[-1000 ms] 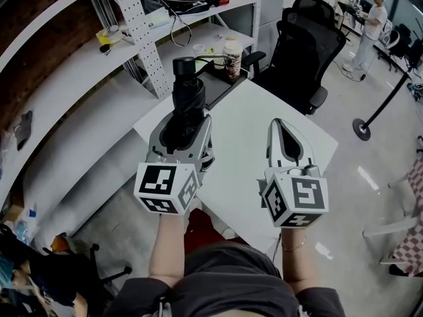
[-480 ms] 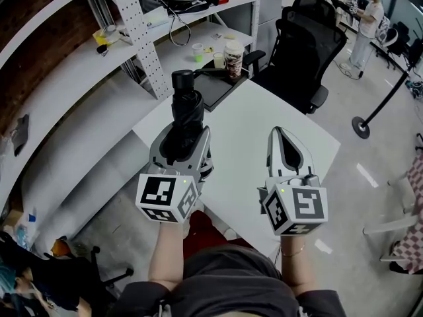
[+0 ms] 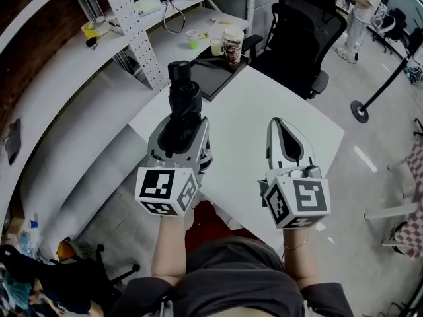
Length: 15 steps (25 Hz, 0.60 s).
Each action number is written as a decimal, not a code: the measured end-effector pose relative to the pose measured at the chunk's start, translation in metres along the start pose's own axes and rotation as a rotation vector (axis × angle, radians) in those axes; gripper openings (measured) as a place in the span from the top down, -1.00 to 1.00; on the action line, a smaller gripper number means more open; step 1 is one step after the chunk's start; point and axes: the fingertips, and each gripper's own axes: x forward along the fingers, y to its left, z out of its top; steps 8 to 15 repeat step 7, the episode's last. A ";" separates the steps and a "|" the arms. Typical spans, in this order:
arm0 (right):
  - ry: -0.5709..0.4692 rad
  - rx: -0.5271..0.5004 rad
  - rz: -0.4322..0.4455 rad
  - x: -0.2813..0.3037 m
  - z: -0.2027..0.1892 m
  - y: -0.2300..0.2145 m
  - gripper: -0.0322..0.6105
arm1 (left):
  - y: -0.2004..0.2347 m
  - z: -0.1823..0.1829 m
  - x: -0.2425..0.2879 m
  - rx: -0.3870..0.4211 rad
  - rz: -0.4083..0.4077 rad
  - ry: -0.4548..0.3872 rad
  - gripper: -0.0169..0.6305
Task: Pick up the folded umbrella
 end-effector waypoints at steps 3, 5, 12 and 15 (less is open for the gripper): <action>0.002 0.006 -0.010 0.010 -0.002 0.004 0.84 | 0.011 -0.003 0.008 -0.005 -0.012 0.006 0.17; 0.006 0.012 -0.016 0.018 -0.004 0.007 0.85 | 0.018 -0.005 0.015 -0.008 -0.019 0.011 0.17; 0.012 0.016 -0.020 0.026 -0.007 0.010 0.84 | 0.026 -0.006 0.021 -0.012 -0.028 0.015 0.17; 0.012 0.016 -0.020 0.026 -0.007 0.010 0.84 | 0.026 -0.006 0.021 -0.012 -0.028 0.015 0.17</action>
